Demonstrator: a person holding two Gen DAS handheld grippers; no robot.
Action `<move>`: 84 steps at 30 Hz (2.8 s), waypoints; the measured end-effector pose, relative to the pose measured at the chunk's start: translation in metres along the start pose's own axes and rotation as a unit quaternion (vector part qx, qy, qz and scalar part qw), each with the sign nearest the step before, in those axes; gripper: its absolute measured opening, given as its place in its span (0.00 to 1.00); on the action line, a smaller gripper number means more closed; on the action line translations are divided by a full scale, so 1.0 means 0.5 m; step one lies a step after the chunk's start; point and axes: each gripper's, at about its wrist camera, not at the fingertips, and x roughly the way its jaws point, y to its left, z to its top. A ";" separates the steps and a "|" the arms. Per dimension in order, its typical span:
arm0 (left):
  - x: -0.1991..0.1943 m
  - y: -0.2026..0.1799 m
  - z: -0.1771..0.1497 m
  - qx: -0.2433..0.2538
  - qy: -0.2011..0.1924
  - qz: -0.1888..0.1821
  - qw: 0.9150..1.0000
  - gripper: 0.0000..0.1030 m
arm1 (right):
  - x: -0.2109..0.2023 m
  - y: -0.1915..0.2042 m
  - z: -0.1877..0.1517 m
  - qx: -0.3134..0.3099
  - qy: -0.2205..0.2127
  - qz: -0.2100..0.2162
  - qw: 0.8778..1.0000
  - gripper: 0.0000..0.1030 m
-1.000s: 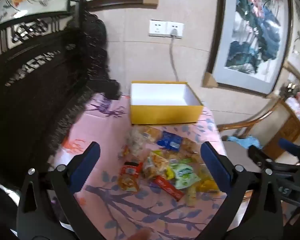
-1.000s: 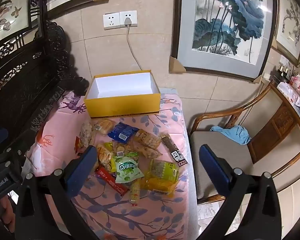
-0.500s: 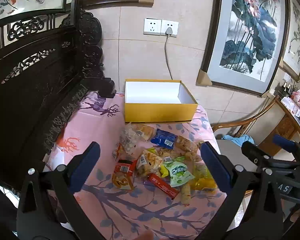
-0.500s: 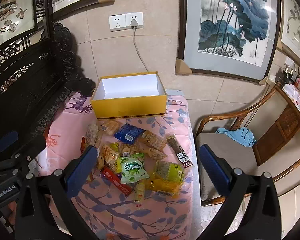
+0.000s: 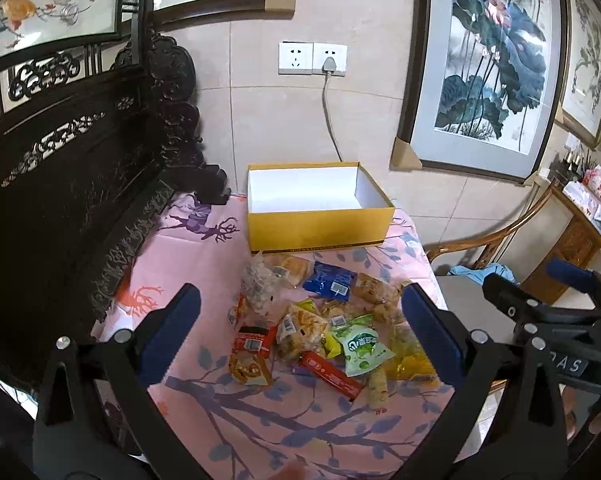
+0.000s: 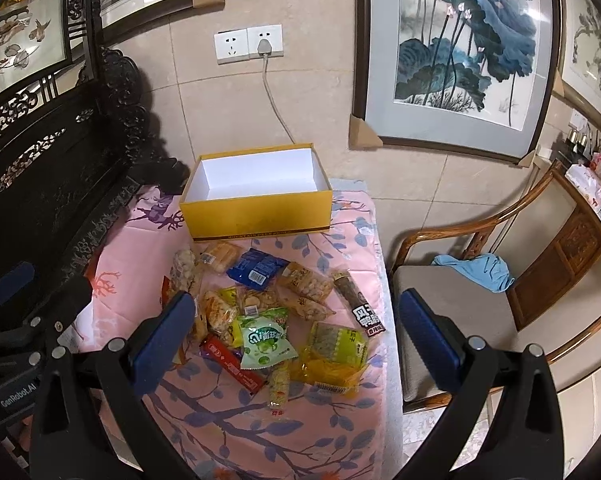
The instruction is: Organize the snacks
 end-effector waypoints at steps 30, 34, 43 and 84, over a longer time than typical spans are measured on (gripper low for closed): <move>0.013 0.006 0.006 -0.010 -0.010 0.014 1.000 0.98 | 0.002 -0.013 0.007 0.009 -0.011 0.016 1.000 0.99; 0.010 0.005 0.009 -0.014 -0.009 0.005 1.000 0.98 | 0.002 -0.018 0.006 0.014 -0.012 0.012 1.000 0.99; 0.018 0.004 0.012 -0.016 0.003 0.020 1.000 0.98 | 0.006 -0.027 0.004 0.033 -0.005 0.025 0.999 0.99; 0.214 0.026 -0.073 0.042 0.077 0.040 0.995 0.98 | 0.140 -0.066 -0.035 -0.042 -0.047 0.098 0.993 0.99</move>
